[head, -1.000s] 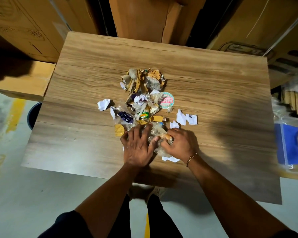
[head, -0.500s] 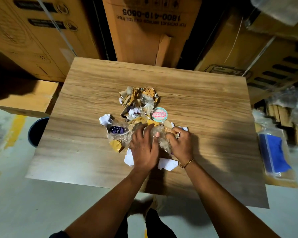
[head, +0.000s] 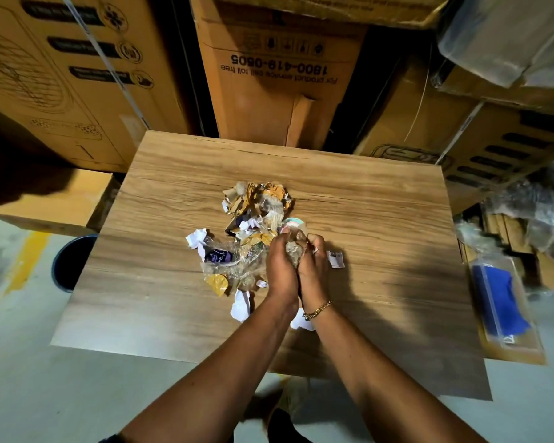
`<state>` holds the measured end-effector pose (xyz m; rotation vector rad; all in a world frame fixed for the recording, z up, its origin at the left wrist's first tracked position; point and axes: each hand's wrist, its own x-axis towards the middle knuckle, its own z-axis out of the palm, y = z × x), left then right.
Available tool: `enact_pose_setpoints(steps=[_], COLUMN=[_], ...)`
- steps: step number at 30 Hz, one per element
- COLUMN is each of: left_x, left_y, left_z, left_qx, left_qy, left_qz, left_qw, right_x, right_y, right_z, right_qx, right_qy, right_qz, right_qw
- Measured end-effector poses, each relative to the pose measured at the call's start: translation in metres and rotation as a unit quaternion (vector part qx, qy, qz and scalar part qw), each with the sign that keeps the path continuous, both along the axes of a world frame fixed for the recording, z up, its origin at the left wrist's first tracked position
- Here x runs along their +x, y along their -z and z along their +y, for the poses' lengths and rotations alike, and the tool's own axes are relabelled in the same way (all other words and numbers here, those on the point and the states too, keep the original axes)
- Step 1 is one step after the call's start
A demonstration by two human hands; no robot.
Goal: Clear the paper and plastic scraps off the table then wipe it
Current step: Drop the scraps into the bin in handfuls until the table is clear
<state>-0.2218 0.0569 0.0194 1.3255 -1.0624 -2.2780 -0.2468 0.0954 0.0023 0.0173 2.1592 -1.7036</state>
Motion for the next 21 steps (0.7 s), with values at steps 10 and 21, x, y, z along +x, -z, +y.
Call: enact_pose_setpoints(steps=[10,21], left_x=[0.006,-0.005], left_y=[0.012,0.012], left_z=[0.011,0.011], left_qx=[0.104,0.189], left_qy=[-0.001,0.0], left_qz=[0.008,0.048], left_qw=[0.995,0.981], right_x=[0.011,0.007], right_y=[0.0,-0.004], right_z=[0.008,0.014], right_qx=[0.028,-0.092], right_qy=[0.025,0.052], right_qz=[0.028,0.003], right_qw=[0.999,0.994])
